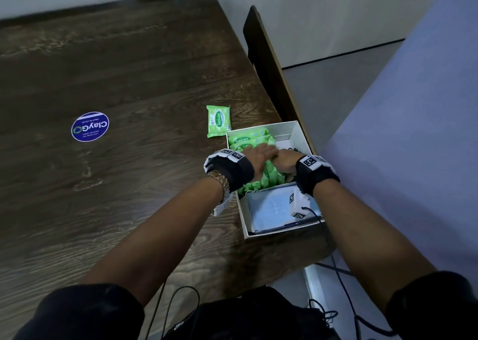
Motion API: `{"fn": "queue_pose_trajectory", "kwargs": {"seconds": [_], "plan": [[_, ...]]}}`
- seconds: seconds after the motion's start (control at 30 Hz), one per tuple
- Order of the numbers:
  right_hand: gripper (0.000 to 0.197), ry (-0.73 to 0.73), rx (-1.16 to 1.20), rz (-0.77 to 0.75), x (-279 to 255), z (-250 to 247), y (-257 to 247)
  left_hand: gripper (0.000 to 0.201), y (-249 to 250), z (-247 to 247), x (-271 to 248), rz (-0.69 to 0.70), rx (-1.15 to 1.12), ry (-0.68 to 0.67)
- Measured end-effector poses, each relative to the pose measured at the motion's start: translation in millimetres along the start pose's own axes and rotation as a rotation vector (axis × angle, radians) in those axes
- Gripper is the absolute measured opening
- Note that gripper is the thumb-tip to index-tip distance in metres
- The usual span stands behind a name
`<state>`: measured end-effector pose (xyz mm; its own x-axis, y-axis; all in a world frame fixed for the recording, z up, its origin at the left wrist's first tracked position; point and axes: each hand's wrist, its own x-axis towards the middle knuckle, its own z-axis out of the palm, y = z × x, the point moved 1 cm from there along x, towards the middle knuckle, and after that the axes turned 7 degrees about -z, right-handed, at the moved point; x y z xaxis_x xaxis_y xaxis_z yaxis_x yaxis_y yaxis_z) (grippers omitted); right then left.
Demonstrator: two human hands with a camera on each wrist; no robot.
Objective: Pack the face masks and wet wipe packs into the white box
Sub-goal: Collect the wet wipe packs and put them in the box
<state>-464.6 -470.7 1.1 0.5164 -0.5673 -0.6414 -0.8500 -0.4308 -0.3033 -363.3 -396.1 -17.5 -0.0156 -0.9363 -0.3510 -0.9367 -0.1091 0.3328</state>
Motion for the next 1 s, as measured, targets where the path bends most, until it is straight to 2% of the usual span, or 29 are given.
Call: {"fn": "queue_pose_trajectory", "kwargs": {"seconds": [0.07, 0.13, 0.2, 0.27, 0.33, 0.4, 0.5, 0.6, 0.7, 0.77, 0.83, 1.0], "plan": [[0.04, -0.041, -0.067, -0.019, -1.9, 2.1, -1.5, 0.07, -5.9, 14.9, -2.9, -0.024, 0.168, -0.114], [0.038, -0.071, -0.15, -0.063, -1.3, 5.7, -1.7, 0.075, -12.3, 30.1, -6.5, -0.016, 0.248, -0.086], [0.038, -0.082, -0.187, -0.075, 0.5, 8.4, 1.1, 0.089, -14.9, 39.6, -7.3, 0.011, 0.275, -0.053], [0.042, -0.096, -0.19, -0.05, 4.8, 7.9, 4.0, 0.104, -17.1, 45.9, -5.6, 0.035, 0.308, -0.027], [0.041, -0.095, -0.171, -0.017, -4.5, -2.4, -1.4, 0.11, -21.3, 52.1, -4.8, 0.055, 0.309, 0.001], [0.037, -0.064, -0.185, 0.009, -16.8, -18.6, -10.0, 0.116, -22.6, 53.8, -5.4, 0.051, 0.289, -0.026], [0.037, -0.002, -0.254, -0.02, -22.5, -37.3, -23.6, 0.115, -12.9, 35.6, -7.0, 0.005, 0.284, -0.089], [0.04, 0.078, -0.263, -0.047, -26.6, -58.2, -54.5, 0.1, -16.0, 9.2, -19.9, -0.049, 0.053, -0.067], [0.038, 0.295, -0.131, -0.071, -17.8, -70.2, -93.6, 0.083, -52.4, -1.5, -44.5, -0.151, -0.222, 0.135], [0.037, 0.412, -0.056, -0.124, -4.4, -66.1, -120.9, 0.074, -86.7, -1.8, -61.1, -0.294, -0.29, 0.18], [0.039, 0.439, -0.009, -0.171, 11.7, -56.4, -148.3, 0.073, -122.5, 3.2, -76.5, -0.446, -0.264, 0.146], [0.043, 0.402, 0.091, -0.224, 69.3, -17.0, -198.4, 0.093, -198.4, 31.8, -103.2, -0.713, -0.216, -0.017]]}}
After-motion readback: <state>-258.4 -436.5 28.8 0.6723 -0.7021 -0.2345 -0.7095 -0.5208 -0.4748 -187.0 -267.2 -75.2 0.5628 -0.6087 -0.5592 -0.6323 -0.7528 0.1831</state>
